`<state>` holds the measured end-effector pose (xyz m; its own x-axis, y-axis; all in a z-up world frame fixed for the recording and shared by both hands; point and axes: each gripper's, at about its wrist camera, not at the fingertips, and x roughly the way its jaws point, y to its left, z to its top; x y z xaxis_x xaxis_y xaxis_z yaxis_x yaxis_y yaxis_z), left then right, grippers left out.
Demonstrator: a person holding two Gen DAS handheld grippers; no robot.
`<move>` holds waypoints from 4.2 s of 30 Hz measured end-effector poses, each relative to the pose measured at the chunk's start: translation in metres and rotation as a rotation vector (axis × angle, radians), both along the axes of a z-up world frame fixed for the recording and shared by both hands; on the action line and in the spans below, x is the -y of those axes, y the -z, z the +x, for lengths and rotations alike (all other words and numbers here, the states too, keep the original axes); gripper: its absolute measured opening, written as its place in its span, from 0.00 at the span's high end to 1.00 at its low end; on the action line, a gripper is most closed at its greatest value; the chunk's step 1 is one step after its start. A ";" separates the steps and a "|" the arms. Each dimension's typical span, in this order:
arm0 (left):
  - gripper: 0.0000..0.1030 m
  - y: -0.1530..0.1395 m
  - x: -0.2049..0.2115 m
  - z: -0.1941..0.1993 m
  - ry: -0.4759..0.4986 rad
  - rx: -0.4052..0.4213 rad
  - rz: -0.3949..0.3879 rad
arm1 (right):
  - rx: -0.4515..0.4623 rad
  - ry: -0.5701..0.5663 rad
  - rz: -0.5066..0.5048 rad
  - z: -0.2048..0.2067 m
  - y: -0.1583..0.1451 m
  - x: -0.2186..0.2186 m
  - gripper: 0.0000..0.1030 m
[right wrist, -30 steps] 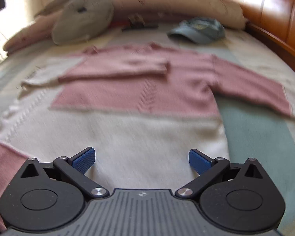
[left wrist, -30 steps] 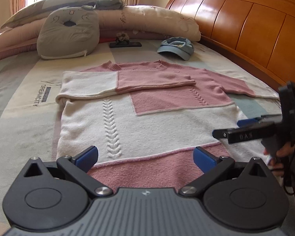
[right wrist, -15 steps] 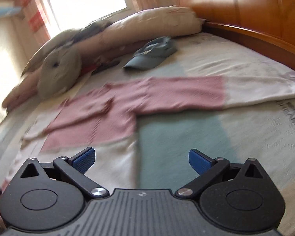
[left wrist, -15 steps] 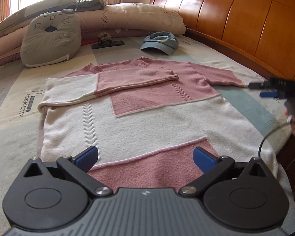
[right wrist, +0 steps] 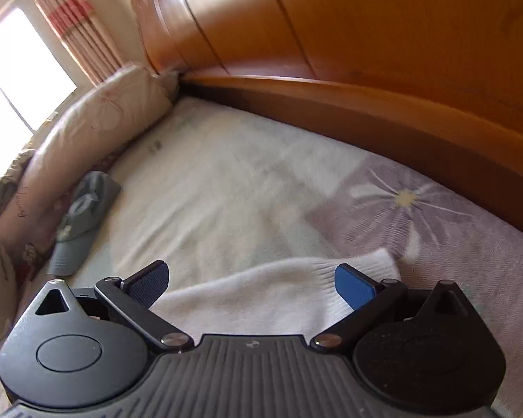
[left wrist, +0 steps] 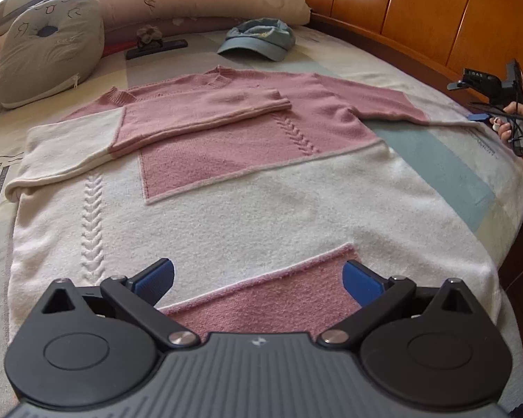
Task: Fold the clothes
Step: 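Lower the right tool onto the white cuff and close on it, then lift the white-cuffed sleeve with the right tool and carry it toward the collar, then lay the sleeve across the sweater front and open the right tool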
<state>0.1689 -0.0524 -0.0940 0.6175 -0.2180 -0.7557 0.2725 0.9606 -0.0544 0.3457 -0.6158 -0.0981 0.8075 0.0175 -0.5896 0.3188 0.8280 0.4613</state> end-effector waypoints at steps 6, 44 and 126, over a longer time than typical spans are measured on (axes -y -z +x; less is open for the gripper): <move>0.01 -0.002 -0.001 -0.002 0.001 0.001 -0.015 | -0.024 0.028 0.055 -0.005 0.009 0.019 0.00; 0.01 -0.021 0.014 -0.034 0.005 0.047 -0.007 | 0.175 -0.101 0.174 -0.032 0.048 -0.049 0.00; 0.01 -0.011 -0.084 -0.077 -0.057 -0.007 -0.006 | 0.166 -0.498 0.005 0.081 -0.072 -0.405 0.00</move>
<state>0.0924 0.0318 -0.0832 0.6234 -0.1876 -0.7590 0.2171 0.9741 -0.0625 0.4264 -0.2106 -0.0259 0.7833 0.4257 -0.4531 -0.1905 0.8581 0.4768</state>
